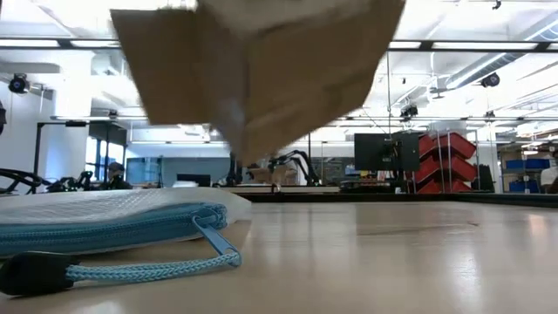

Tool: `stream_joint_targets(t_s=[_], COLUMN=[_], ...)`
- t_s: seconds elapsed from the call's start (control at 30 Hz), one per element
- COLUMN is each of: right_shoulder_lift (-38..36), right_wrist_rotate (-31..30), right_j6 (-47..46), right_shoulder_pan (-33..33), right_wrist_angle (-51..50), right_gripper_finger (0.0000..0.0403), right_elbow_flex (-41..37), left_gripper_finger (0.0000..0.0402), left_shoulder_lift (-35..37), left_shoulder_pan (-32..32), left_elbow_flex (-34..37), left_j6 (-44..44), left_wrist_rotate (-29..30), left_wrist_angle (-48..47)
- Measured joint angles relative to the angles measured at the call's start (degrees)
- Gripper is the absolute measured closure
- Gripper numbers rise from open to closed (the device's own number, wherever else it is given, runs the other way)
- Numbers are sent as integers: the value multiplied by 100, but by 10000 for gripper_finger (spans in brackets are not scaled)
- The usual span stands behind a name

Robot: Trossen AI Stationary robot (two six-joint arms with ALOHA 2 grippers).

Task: Unpack boxes
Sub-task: Break down the cardboard box until it is fully flat

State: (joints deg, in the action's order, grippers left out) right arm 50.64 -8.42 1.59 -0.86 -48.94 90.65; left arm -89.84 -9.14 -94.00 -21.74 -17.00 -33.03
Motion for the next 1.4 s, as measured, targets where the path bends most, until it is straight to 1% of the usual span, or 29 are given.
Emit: stream_joint_targets(t_s=[0.1, 0.17, 0.27, 0.37, 0.47, 0.53, 0.6, 0.83, 0.97, 1.1, 1.2, 1.3, 1.4], right_shoulder_lift=[-115, -151, -206, -250, -250, -248, -246, -250, -250, 69, 550, 1049, 1478], right_wrist_rotate=[1, -15, -16, -16, -16, -15, -14, -65, -319, -397, -376, -347, -381], right_j6=[100, 77, -55, -210, -347, -444, -527, -969, -1270, -1459, -1467, -1444, -1415], right_shoulder_pan=[0, 0, 0, 0, 0, 0, 0, 0, 0, 6, 107, 213, 337], right_wrist_angle=[71, 98, 108, 95, 82, 75, 89, 138, 151, 162, 88, 88, -382], right_gripper_finger=[354, 354, 354, 354, 354, 354, 354, 354, 354, 354, 354, 354, 354], right_elbow_flex=[0, -2, -23, -156, -358, -471, -569, -696, -645, -623, -591, -396, -39], left_gripper_finger=[401, 401, 401, 401, 401, 401, 402, 401, 401, 401, 401, 401, 401], left_shoulder_lift=[26, 125, 398, 671, 879, 975, 1008, 809, 583, 327, 116, -90, -358], left_shoulder_pan=[-118, -170, -216, -217, -190, -144, -78, -27, 81, 304, 493, 668, 823], left_elbow_flex=[-545, -724, -690, -399, 110, 599, 1208, 3623, 4669, 5341, 5630, 5787, 5866], left_j6=[67, 164, 373, 580, 679, 663, 553, -457, -737, -819, -879, -858, -852], left_wrist_rotate=[-3, -7, -1, 5, 10, 44, 145, 168, 553, 758, 845, 892, 895], left_wrist_angle=[169, 546, 1390, 2091, 2493, 2739, 3276, 6400, 7500, 8370, 8877, 9036, 9180])
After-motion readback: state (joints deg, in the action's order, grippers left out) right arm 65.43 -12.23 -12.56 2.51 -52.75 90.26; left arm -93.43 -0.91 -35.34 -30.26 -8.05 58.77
